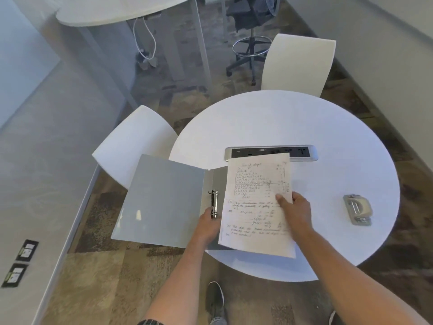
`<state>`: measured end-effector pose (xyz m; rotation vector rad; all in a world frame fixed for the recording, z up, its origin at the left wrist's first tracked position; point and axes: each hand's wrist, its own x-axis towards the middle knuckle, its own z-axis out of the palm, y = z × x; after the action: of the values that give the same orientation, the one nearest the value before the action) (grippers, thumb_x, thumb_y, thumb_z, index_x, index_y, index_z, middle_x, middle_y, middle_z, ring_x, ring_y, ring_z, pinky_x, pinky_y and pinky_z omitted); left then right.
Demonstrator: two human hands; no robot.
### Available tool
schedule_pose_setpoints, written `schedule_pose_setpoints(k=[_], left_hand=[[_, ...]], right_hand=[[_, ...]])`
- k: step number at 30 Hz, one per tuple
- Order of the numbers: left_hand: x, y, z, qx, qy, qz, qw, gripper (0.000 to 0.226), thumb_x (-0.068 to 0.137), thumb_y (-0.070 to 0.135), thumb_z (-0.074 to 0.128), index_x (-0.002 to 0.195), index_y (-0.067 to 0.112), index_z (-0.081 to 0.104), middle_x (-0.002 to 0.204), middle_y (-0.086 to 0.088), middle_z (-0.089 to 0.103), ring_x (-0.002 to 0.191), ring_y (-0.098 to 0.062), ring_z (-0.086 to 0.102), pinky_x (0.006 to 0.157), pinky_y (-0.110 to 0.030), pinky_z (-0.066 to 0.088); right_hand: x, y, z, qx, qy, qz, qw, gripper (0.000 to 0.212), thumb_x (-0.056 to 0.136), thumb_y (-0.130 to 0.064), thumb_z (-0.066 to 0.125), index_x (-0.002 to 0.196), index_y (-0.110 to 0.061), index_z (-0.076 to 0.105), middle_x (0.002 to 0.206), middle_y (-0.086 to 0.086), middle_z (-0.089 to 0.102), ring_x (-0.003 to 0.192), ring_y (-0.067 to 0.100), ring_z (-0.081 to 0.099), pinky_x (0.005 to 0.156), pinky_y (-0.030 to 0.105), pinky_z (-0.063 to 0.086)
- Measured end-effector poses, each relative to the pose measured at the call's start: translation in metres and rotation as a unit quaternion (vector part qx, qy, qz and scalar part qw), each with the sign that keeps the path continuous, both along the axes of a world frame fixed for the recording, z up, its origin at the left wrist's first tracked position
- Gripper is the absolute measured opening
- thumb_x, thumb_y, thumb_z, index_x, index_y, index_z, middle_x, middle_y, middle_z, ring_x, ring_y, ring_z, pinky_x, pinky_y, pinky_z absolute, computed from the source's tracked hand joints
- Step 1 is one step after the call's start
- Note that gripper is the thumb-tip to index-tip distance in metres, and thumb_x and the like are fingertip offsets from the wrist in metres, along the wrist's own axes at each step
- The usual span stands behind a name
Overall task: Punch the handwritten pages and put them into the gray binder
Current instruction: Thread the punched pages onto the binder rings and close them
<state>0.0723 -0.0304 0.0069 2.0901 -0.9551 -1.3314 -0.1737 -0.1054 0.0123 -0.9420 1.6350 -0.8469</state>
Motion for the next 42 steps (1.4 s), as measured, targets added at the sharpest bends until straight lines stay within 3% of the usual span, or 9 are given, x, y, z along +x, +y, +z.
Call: schedule_pose_setpoints(k=[3, 6, 9, 14, 18, 24, 29, 36, 42], left_hand=[[0.012, 0.004, -0.003, 0.025, 0.059, 0.055, 0.996, 0.061, 0.100, 0.066, 0.033, 0.142, 0.025, 0.051, 0.142, 0.002, 0.055, 0.131, -0.021, 0.051, 0.115, -0.049, 0.037], [0.024, 0.008, -0.008, 0.026, 0.084, 0.080, 0.993, 0.040, 0.102, 0.059, 0.043, 0.117, 0.027, 0.060, 0.118, 0.005, 0.061, 0.113, -0.017, 0.057, 0.107, -0.048, 0.046], [0.030, 0.009, -0.021, 0.028, 0.060, 0.081, 0.995, 0.035, 0.094, 0.049, 0.066, 0.117, 0.024, 0.057, 0.127, -0.002, 0.064, 0.110, -0.016, 0.062, 0.103, -0.041, 0.052], [0.025, 0.009, -0.029, 0.005, -0.045, 0.043, 0.998, 0.031, 0.098, 0.037, 0.064, 0.121, 0.024, 0.048, 0.122, 0.004, 0.057, 0.097, -0.002, 0.056, 0.083, -0.026, 0.047], [0.025, 0.003, -0.033, -0.013, -0.043, 0.019, 0.999, 0.061, 0.097, 0.028, 0.067, 0.148, 0.024, 0.033, 0.119, 0.001, 0.059, 0.099, -0.007, 0.059, 0.088, -0.031, 0.048], [0.031, -0.012, -0.034, -0.026, -0.109, -0.039, 0.993, 0.032, 0.104, 0.022, 0.053, 0.133, 0.013, 0.065, 0.126, -0.003, 0.069, 0.111, -0.018, 0.063, 0.090, -0.027, 0.048], [0.016, -0.005, -0.041, -0.027, -0.075, -0.078, 0.994, 0.034, 0.105, 0.023, 0.051, 0.134, 0.017, 0.066, 0.132, -0.001, 0.065, 0.121, -0.018, 0.060, 0.101, -0.029, 0.046], [-0.015, 0.001, -0.041, -0.039, -0.025, -0.131, 0.990, 0.029, 0.105, 0.020, 0.050, 0.121, 0.016, 0.074, 0.115, -0.005, 0.071, 0.107, -0.022, 0.064, 0.084, -0.026, 0.046], [-0.052, 0.007, -0.042, -0.009, 0.043, -0.111, 0.993, 0.031, 0.105, 0.019, 0.051, 0.130, 0.023, 0.070, 0.121, 0.016, 0.068, 0.105, 0.003, 0.060, 0.090, -0.013, 0.043]], right_hand=[[0.014, 0.002, -0.007, 0.025, 0.122, 0.065, 0.990, 0.018, 0.099, -0.034, 0.064, 0.110, -0.021, 0.066, 0.102, -0.004, 0.073, 0.085, 0.022, 0.069, 0.074, 0.035, 0.055], [0.023, 0.002, -0.015, 0.032, 0.182, 0.115, 0.976, 0.024, 0.100, -0.035, 0.062, 0.120, -0.021, 0.065, 0.104, -0.003, 0.071, 0.085, 0.021, 0.062, 0.068, 0.030, 0.045], [0.029, -0.001, -0.025, 0.051, 0.171, 0.122, 0.976, 0.027, 0.099, -0.033, 0.064, 0.121, -0.019, 0.065, 0.109, -0.001, 0.073, 0.092, 0.023, 0.066, 0.079, 0.035, 0.052], [0.033, 0.001, -0.042, 0.077, 0.142, 0.125, 0.979, 0.029, 0.098, -0.030, 0.065, 0.123, -0.016, 0.066, 0.117, 0.004, 0.074, 0.104, 0.030, 0.070, 0.092, 0.043, 0.056], [0.022, 0.005, -0.056, 0.088, 0.116, 0.109, 0.983, 0.029, 0.095, -0.033, 0.066, 0.120, -0.019, 0.066, 0.114, 0.002, 0.076, 0.100, 0.028, 0.072, 0.093, 0.051, 0.058], [0.009, 0.007, -0.060, 0.094, 0.089, 0.089, 0.988, 0.028, 0.097, -0.029, 0.065, 0.123, -0.019, 0.066, 0.112, 0.001, 0.075, 0.098, 0.028, 0.073, 0.093, 0.049, 0.059], [-0.009, 0.013, -0.053, 0.069, 0.089, 0.021, 0.993, 0.025, 0.098, -0.026, 0.059, 0.121, -0.018, 0.065, 0.112, 0.002, 0.073, 0.099, 0.030, 0.071, 0.093, 0.050, 0.057], [-0.044, 0.006, -0.037, -0.004, -0.033, -0.084, 0.996, 0.014, 0.100, -0.017, 0.063, 0.113, -0.018, 0.065, 0.113, 0.005, 0.073, 0.102, 0.032, 0.071, 0.092, 0.050, 0.058], [-0.056, 0.006, -0.034, 0.017, -0.177, -0.070, 0.982, 0.012, 0.098, -0.010, 0.066, 0.108, -0.016, 0.071, 0.103, 0.007, 0.081, 0.093, 0.031, 0.078, 0.077, 0.048, 0.063]])
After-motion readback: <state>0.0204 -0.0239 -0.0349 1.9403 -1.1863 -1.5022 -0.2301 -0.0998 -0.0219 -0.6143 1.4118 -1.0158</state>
